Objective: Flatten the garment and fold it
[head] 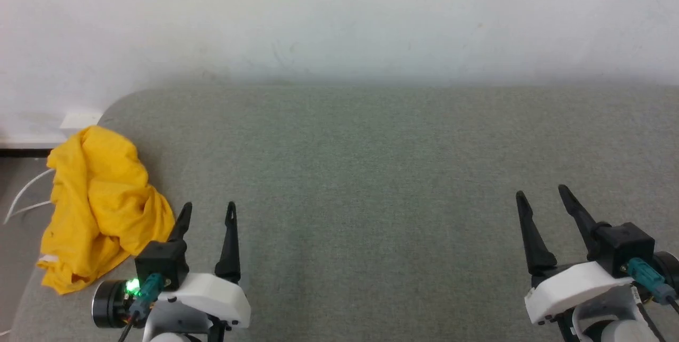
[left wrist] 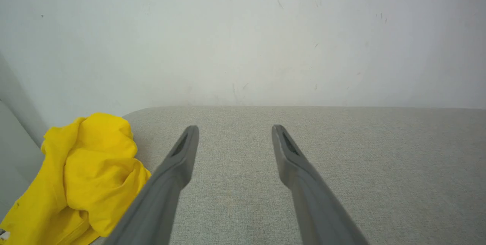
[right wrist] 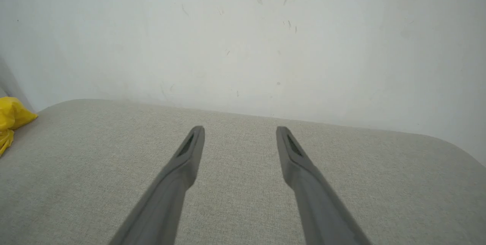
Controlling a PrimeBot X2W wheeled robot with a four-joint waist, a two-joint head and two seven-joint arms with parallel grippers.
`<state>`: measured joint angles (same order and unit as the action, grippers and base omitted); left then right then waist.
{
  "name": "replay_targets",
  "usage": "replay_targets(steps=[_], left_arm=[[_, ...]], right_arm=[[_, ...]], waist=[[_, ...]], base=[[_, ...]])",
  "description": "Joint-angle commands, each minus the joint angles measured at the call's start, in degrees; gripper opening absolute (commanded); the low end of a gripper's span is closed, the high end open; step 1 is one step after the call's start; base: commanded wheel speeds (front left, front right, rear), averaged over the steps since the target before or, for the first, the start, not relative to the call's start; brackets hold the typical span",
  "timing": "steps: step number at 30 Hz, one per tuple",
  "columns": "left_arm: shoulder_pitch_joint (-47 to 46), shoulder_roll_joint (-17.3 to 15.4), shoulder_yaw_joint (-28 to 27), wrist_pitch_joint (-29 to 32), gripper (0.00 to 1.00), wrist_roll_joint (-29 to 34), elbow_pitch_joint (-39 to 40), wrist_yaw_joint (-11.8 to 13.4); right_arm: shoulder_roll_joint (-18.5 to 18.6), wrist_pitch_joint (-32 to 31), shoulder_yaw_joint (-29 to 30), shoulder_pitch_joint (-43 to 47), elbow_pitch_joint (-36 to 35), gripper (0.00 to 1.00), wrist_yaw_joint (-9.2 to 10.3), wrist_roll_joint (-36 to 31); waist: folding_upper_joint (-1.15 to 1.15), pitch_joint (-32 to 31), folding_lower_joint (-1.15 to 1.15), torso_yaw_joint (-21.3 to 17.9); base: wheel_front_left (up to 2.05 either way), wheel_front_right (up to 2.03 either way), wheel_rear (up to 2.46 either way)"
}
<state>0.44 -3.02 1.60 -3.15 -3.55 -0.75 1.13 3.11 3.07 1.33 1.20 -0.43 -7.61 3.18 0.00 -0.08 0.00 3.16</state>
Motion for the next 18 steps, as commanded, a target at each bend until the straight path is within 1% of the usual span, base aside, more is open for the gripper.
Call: replay_targets(steps=[1,18], left_arm=[[-1.2,0.0,0.0,-0.6,1.00,-0.5,0.0,0.3],[-0.4,0.1,-0.4,-2.6,1.00,-2.5,-0.4,0.9]], right_arm=[[-0.1,0.4,0.1,0.2,-0.4,1.00,0.03,0.6],[-0.1,1.8,-1.1,0.6,-1.8,1.00,0.05,0.3]], waist=[[0.00,0.1,0.00,1.0],[0.00,-0.2,0.00,8.9]], base=[[0.00,0.00,0.00],[0.00,0.00,0.00]])
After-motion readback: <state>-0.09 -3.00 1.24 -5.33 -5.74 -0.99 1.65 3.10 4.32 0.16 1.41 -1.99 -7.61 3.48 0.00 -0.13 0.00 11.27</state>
